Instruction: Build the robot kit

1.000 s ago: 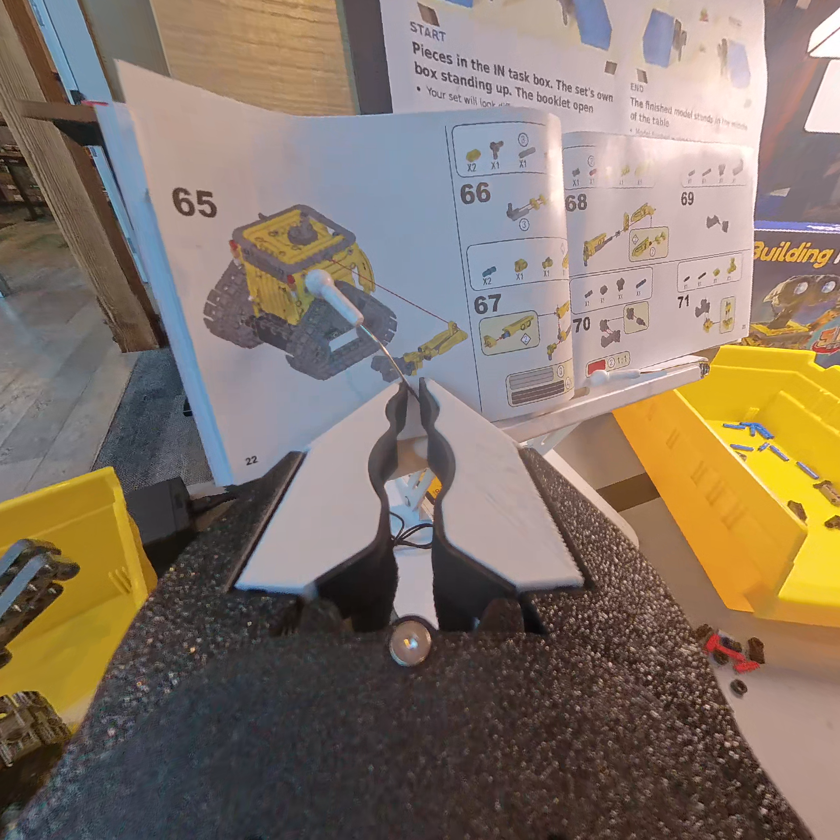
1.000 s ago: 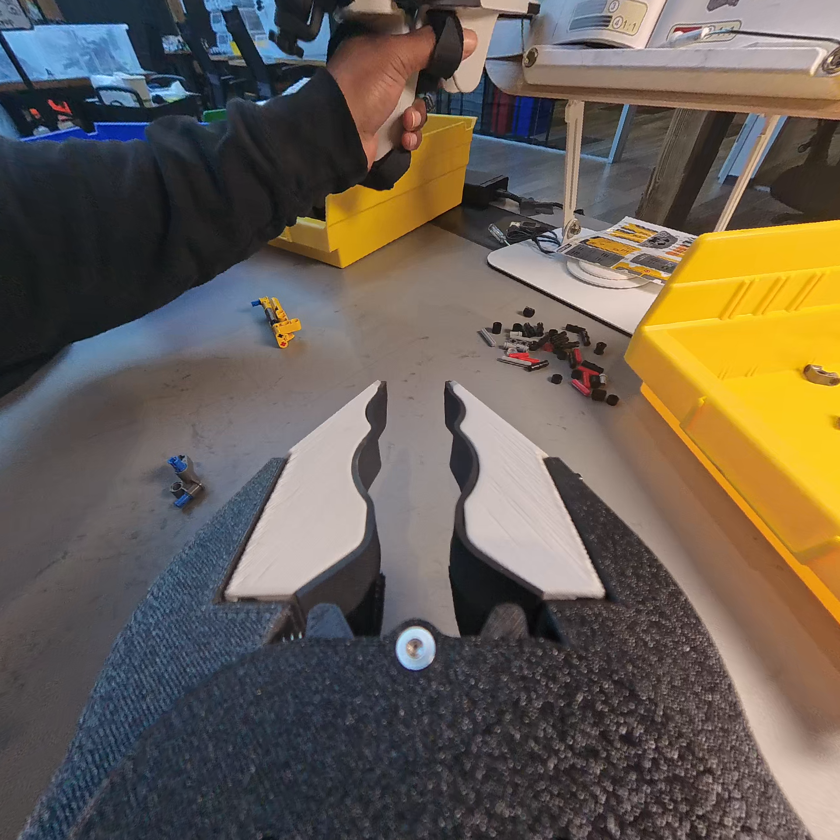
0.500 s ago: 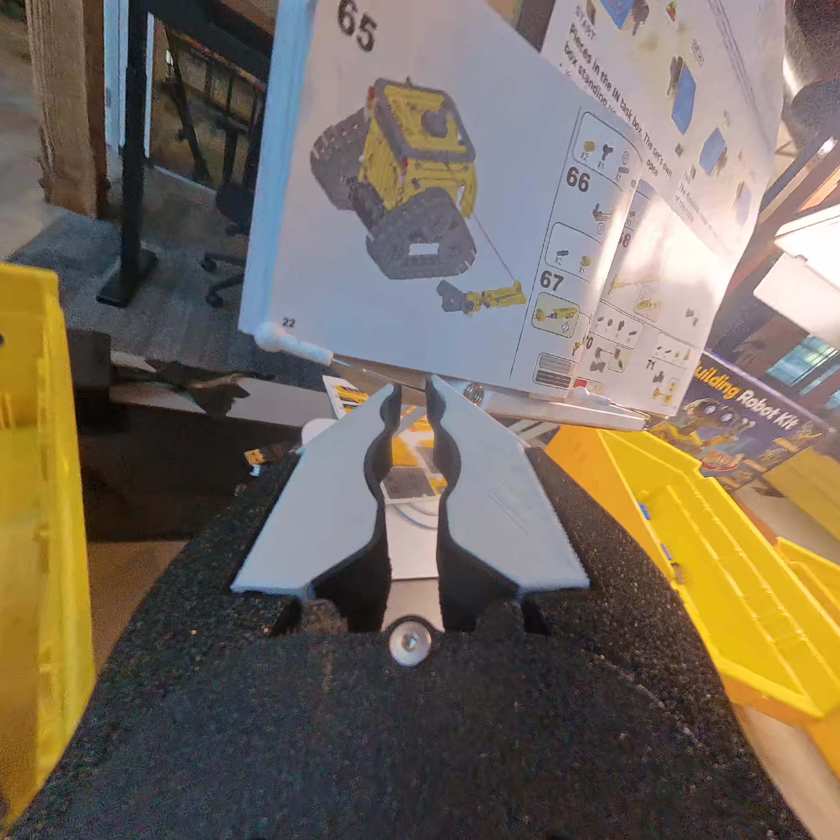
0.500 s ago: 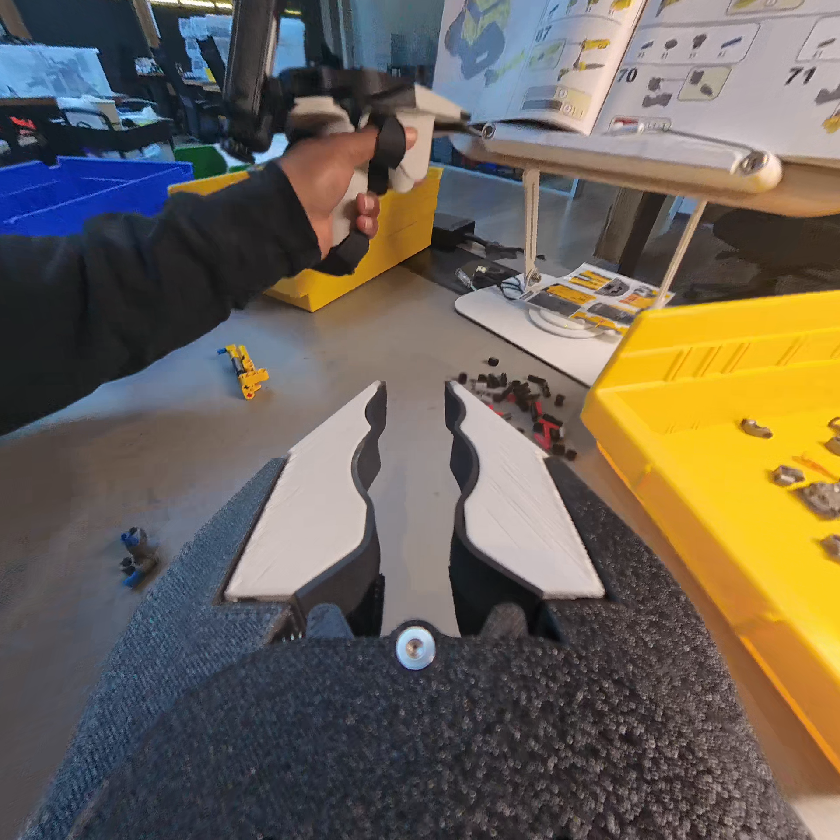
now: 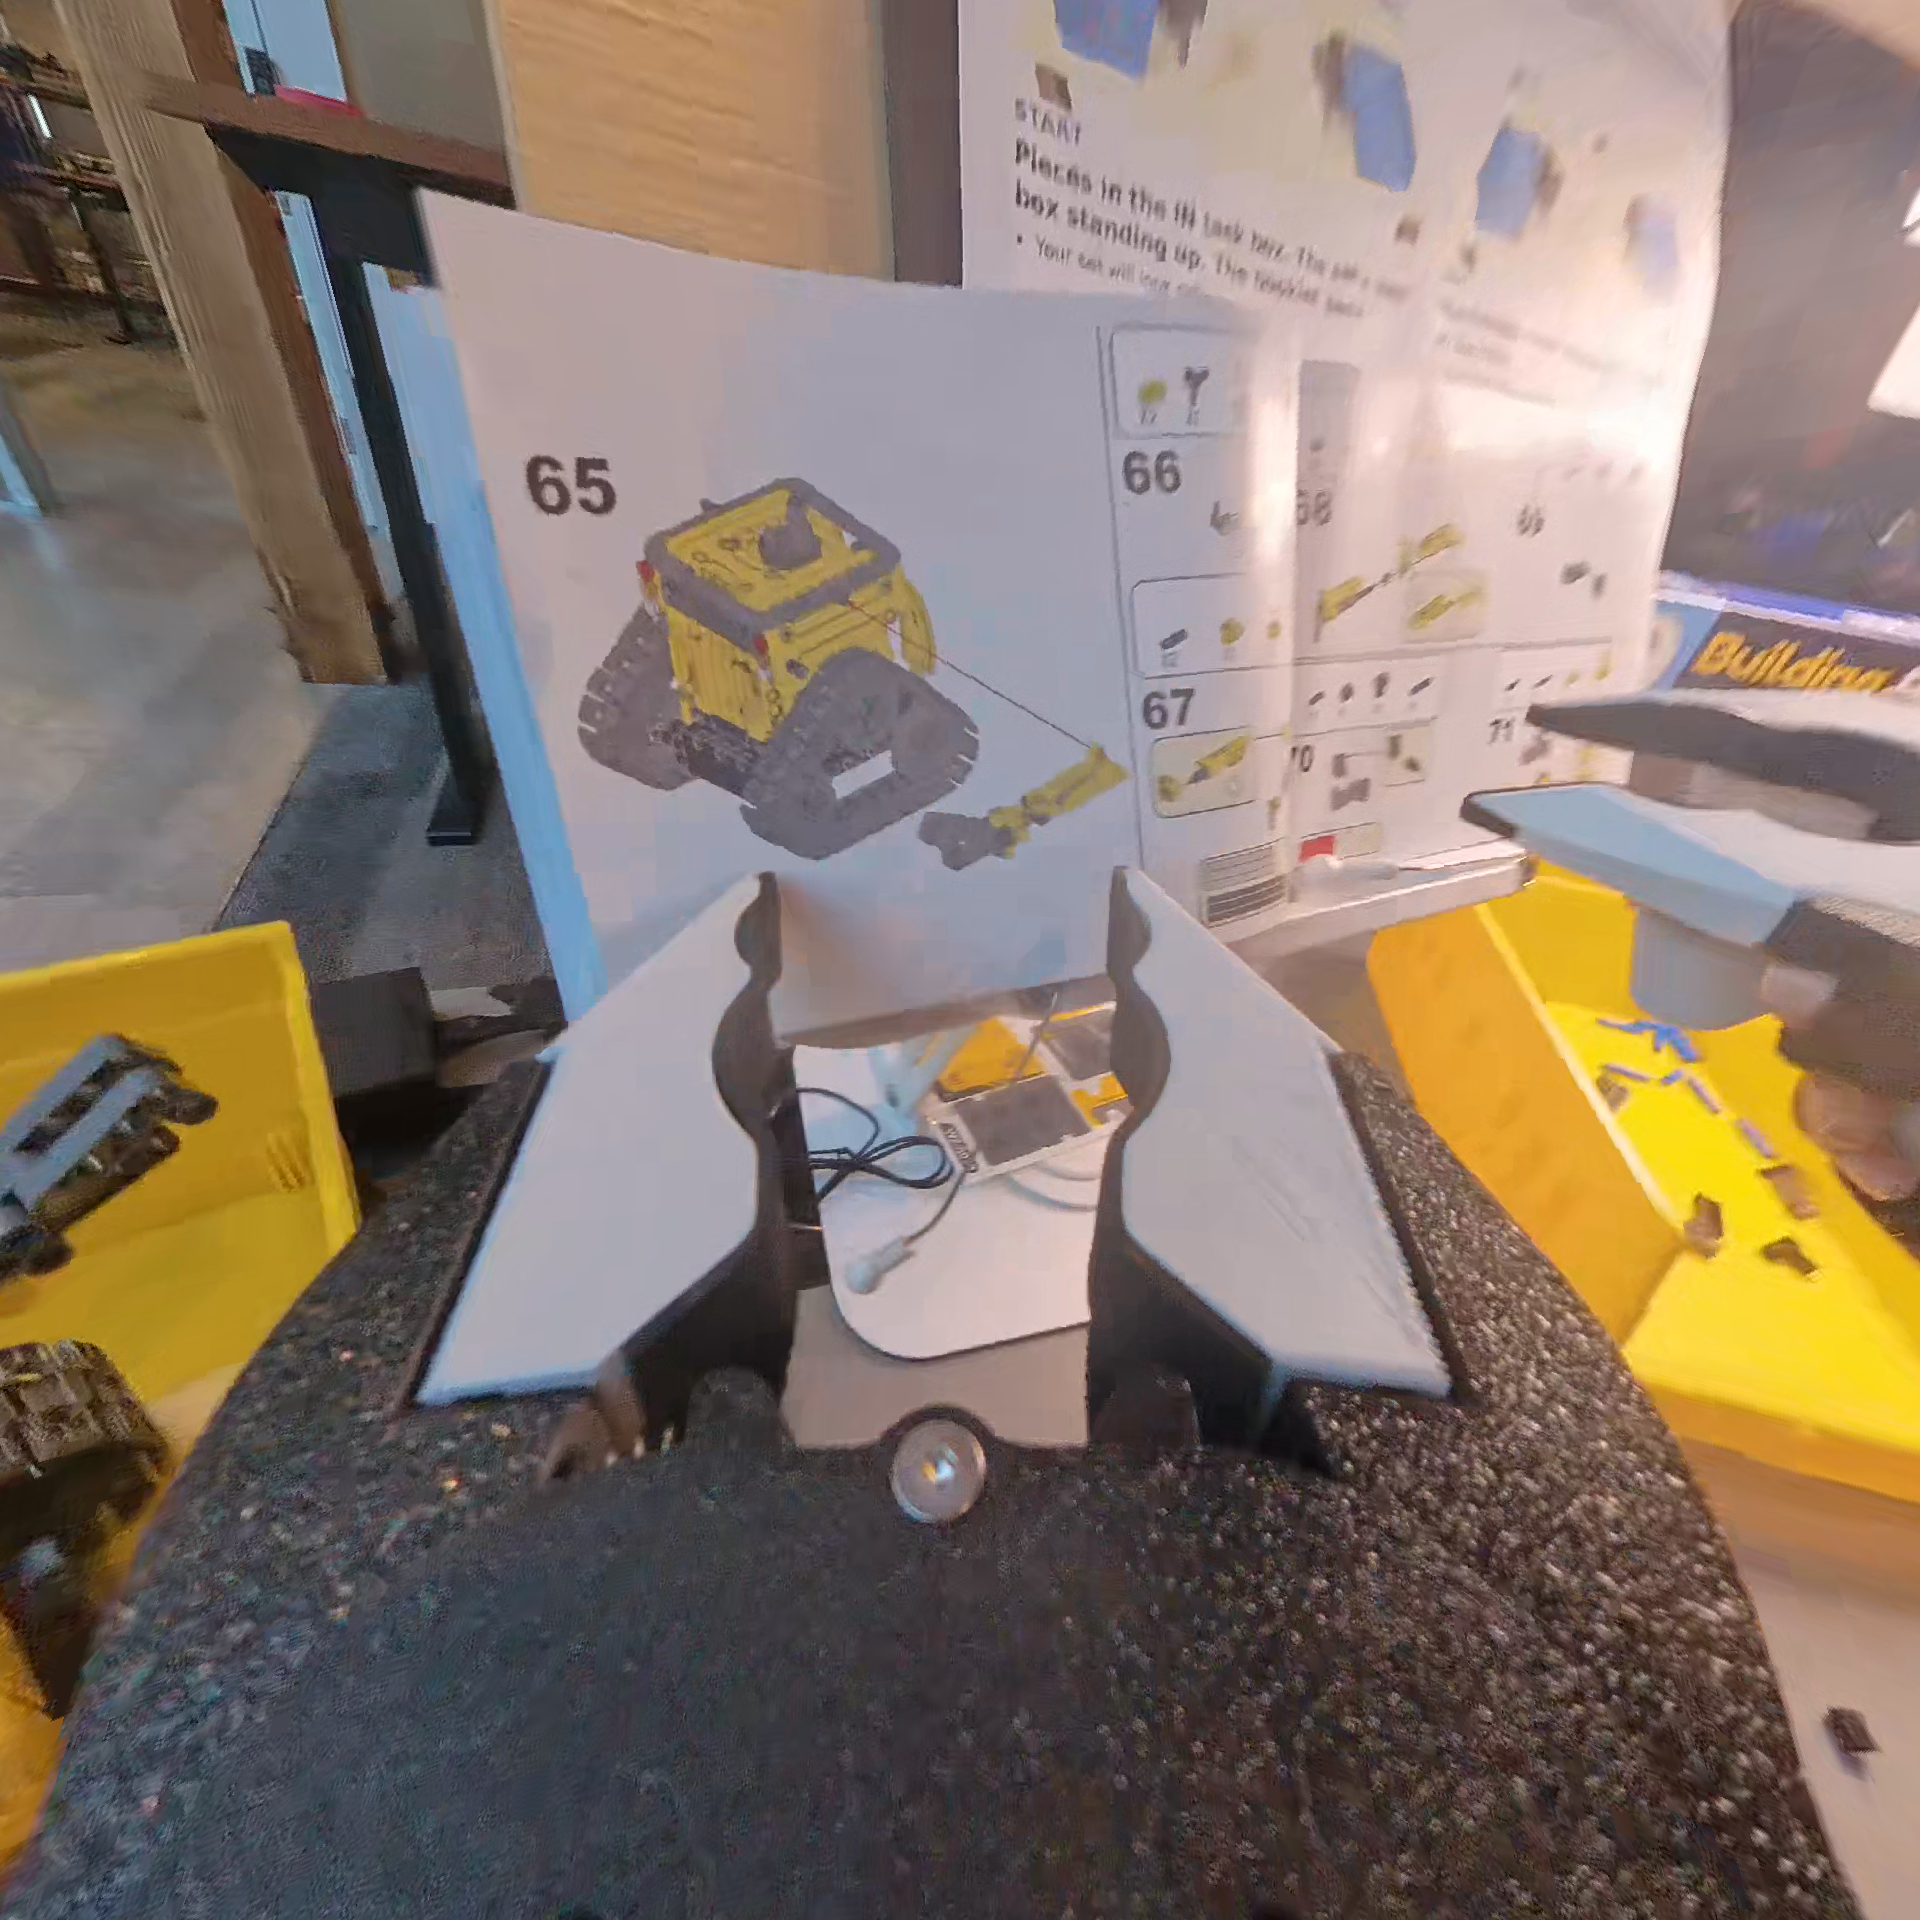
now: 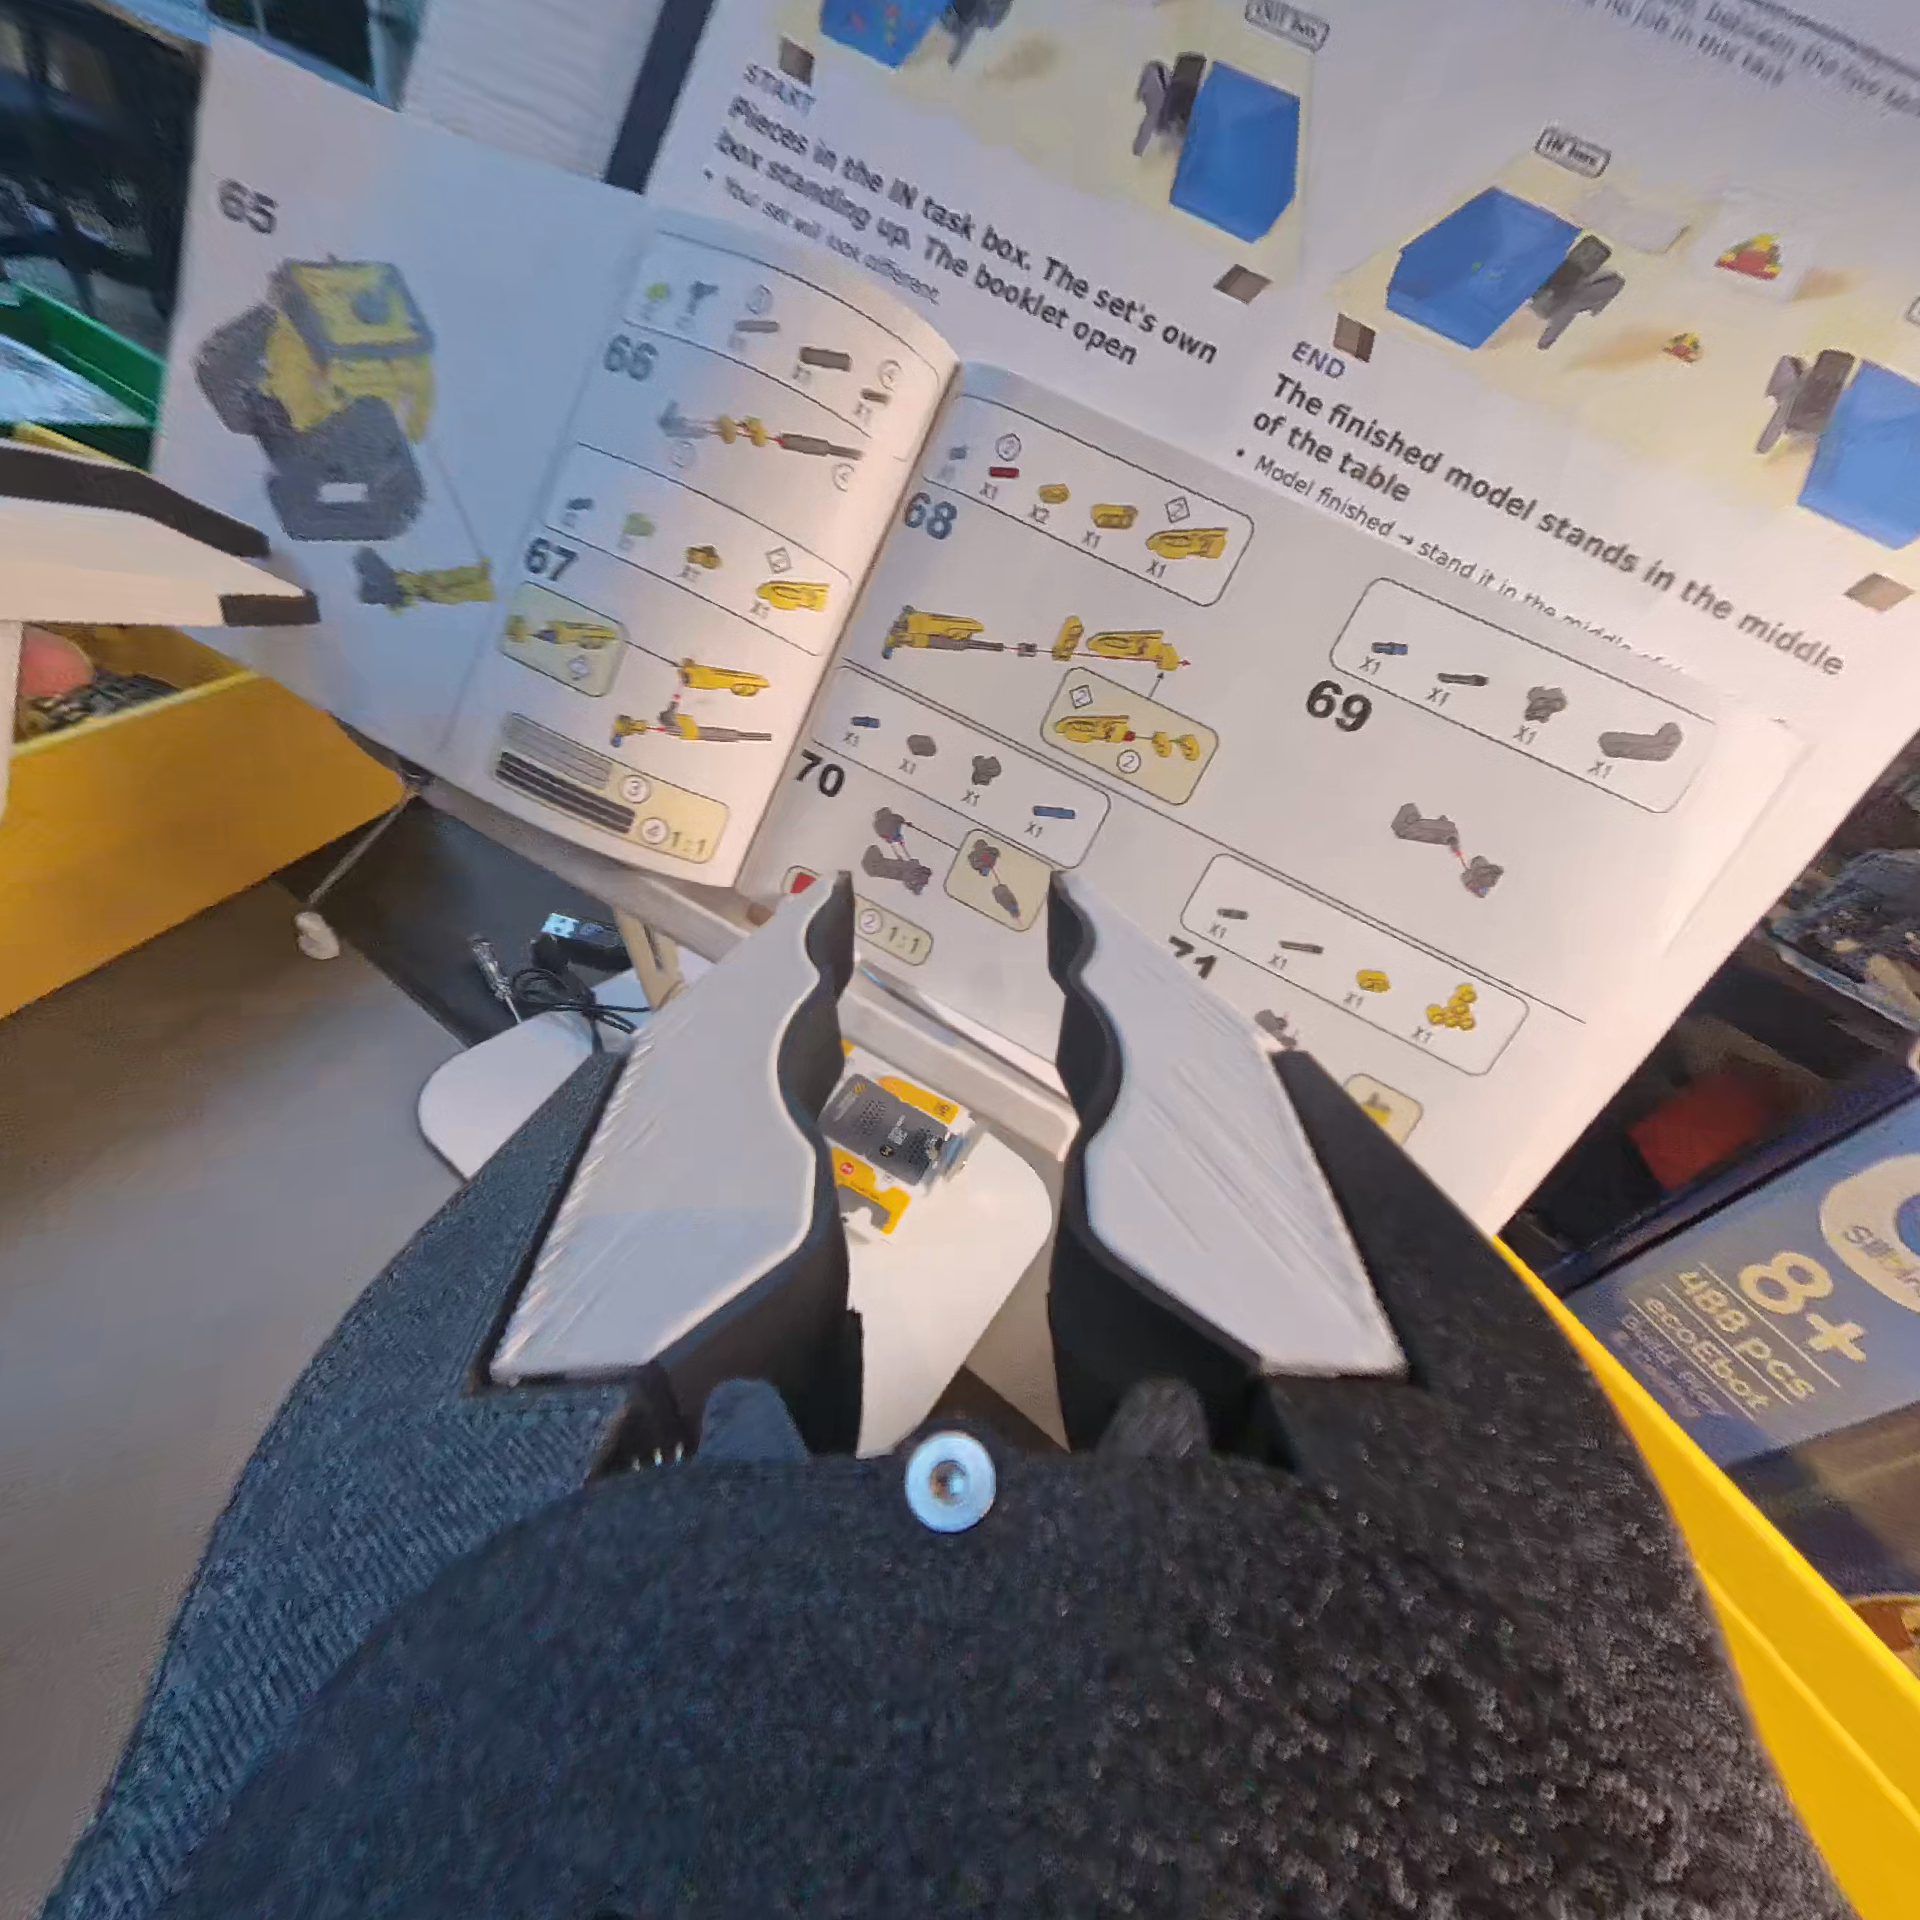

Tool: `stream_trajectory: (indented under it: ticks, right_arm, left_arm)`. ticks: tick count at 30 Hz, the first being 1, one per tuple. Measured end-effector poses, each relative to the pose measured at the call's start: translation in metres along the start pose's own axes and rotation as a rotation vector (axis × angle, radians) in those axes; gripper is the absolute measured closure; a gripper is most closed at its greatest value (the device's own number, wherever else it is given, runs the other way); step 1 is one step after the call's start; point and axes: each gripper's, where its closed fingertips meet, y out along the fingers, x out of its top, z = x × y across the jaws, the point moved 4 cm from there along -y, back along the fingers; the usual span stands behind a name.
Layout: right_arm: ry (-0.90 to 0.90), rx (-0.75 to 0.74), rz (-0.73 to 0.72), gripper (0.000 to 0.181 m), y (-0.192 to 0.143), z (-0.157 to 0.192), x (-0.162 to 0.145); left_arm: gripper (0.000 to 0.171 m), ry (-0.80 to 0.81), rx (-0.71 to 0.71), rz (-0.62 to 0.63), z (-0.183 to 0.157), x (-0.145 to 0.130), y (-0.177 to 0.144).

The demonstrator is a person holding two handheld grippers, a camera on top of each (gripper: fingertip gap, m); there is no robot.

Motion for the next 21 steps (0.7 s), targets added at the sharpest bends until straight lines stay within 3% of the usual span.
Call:
stream_trajectory:
  ticks: [1,3,9,11,14,16,19,21]
  right_arm:
    - [0.008,-0.004,0.026,0.14,0.005,-0.004,-0.003]
    - [0.042,0.005,0.064,0.13,0.011,-0.005,-0.01]
    - [0.03,0.02,0.072,0.129,0.011,0.006,-0.027]
    - [0.056,0.035,0.065,0.13,0.009,0.008,-0.026]
    - [0.079,0.07,0.074,0.133,0.006,0.011,-0.027]
    - [0.101,0.102,0.087,0.132,0.004,0.014,-0.031]
    - [0.093,0.11,0.086,0.132,0.001,0.016,-0.034]
    - [0.086,0.113,0.078,0.132,-0.004,0.016,-0.034]
  left_arm:
    - [0.1,0.032,0.005,0.038,0.003,-0.002,0.009]
    - [0.099,0.113,0.032,0.049,0.006,-0.001,0.021]
    - [0.096,0.283,0.084,0.069,0.009,0.002,0.042]
    - [0.108,0.297,0.104,0.072,0.015,0.003,0.045]
    - [0.154,0.291,0.072,0.071,0.012,0.002,0.044]
    - [0.171,0.267,0.021,0.066,0.001,-0.001,0.043]
    - [0.168,0.261,-0.019,0.065,-0.015,-0.004,0.043]
    - [0.129,0.244,-0.005,-0.025,-0.019,0.008,0.035]
